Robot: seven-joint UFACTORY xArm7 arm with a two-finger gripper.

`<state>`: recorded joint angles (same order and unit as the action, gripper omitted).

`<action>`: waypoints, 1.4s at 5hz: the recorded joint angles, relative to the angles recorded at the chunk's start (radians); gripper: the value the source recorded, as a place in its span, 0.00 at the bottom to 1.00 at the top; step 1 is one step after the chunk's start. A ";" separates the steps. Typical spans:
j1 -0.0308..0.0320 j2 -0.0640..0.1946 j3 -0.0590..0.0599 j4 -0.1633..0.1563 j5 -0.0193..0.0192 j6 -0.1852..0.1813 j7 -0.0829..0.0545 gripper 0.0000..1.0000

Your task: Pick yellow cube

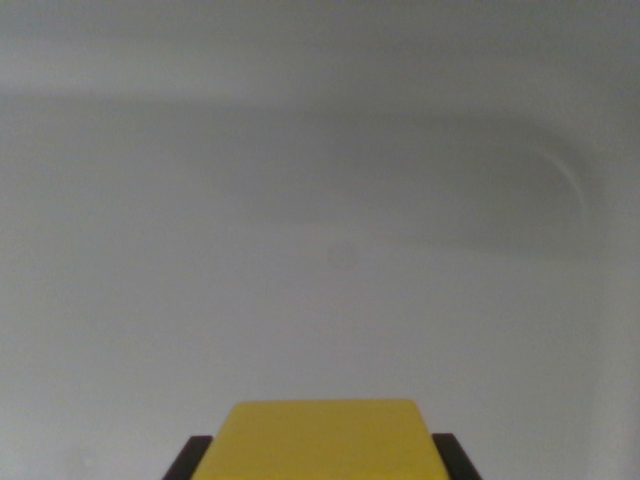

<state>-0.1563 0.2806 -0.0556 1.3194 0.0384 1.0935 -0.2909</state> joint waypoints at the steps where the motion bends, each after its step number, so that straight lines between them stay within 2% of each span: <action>1: 0.0003 -0.018 -0.001 0.030 -0.0019 0.047 0.002 1.00; 2: 0.0003 -0.018 -0.001 0.030 -0.0019 0.047 0.002 1.00; 3: 0.0007 -0.035 -0.001 0.059 -0.0038 0.094 0.004 1.00; 4: 0.0007 -0.035 -0.001 0.059 -0.0038 0.094 0.004 1.00; 5: 0.0010 -0.052 -0.002 0.088 -0.0056 0.140 0.005 1.00; 6: 0.0010 -0.052 -0.002 0.088 -0.0056 0.140 0.005 1.00; 7: 0.0014 -0.069 -0.003 0.116 -0.0074 0.185 0.007 1.00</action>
<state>-0.1550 0.2116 -0.0584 1.4353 0.0309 1.2781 -0.2839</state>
